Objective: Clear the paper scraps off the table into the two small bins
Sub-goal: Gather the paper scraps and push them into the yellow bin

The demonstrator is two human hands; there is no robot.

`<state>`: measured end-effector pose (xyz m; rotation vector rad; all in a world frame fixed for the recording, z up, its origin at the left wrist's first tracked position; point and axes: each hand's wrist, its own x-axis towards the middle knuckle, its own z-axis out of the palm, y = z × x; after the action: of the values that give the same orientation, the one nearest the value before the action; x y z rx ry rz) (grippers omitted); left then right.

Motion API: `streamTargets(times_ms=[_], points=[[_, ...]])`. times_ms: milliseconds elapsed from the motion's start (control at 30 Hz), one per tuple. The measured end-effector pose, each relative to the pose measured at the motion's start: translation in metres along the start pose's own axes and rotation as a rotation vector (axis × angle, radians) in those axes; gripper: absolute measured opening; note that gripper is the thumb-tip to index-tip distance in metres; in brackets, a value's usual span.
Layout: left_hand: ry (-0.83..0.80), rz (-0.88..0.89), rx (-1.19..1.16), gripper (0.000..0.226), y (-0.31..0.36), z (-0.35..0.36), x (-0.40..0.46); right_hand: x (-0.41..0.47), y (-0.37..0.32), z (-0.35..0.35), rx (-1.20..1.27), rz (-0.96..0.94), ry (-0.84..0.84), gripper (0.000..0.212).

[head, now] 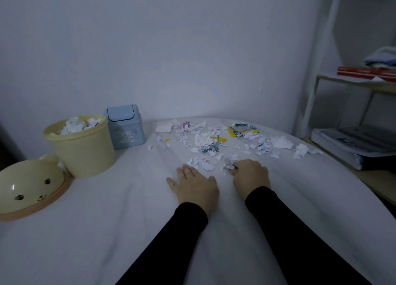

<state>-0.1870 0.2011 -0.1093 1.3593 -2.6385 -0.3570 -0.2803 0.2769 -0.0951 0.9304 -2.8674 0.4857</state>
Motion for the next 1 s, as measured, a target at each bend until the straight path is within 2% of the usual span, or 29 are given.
streamTargets(times_ms=[133, 200, 300, 333, 400, 500, 567, 667, 733, 867, 1000], points=[[0.158, 0.009, -0.053, 0.094, -0.002, -0.004, 0.024, 0.006, 0.001, 0.007, 0.255, -0.123, 0.058, 0.044], [0.197, 0.095, -0.064, 0.095, -0.006, -0.007, 0.038, 0.008, -0.002, 0.01, 0.249, -0.173, 0.085, 0.048], [0.115, 0.285, -0.107, 0.08, -0.012, -0.004, 0.055, 0.014, -0.003, 0.015, 0.134, -0.2, -0.006, 0.065], [0.071, 0.338, -0.11, 0.072, -0.012, -0.001, 0.06, 0.019, -0.003, 0.017, 0.099, -0.207, -0.039, 0.064], [0.007, 0.417, -0.119, 0.055, -0.011, 0.002, 0.068, 0.028, -0.001, 0.019, 0.095, -0.225, -0.063, 0.052], [0.033, 0.506, -0.207, 0.029, -0.005, 0.002, 0.075, 0.039, 0.007, 0.017, 0.237, -0.173, -0.031, 0.033], [0.074, 0.54, -0.249, 0.028, -0.001, 0.003, 0.077, 0.045, 0.015, 0.015, 0.261, -0.132, 0.016, 0.029], [0.185, 0.479, -0.292, 0.035, 0.01, 0.006, 0.077, 0.044, 0.022, 0.011, 0.218, -0.095, 0.055, 0.031], [0.258, 0.372, -0.223, 0.034, 0.019, 0.007, 0.073, 0.04, 0.024, 0.007, 0.238, -0.107, 0.074, 0.045], [0.203, 0.252, -0.141, 0.043, 0.033, 0.011, 0.065, 0.04, 0.037, -0.006, 0.301, -0.045, 0.179, 0.059], [0.216, 0.266, -0.103, 0.063, 0.047, 0.014, 0.063, 0.06, 0.07, -0.009, 0.259, 0.169, 0.319, 0.05]])
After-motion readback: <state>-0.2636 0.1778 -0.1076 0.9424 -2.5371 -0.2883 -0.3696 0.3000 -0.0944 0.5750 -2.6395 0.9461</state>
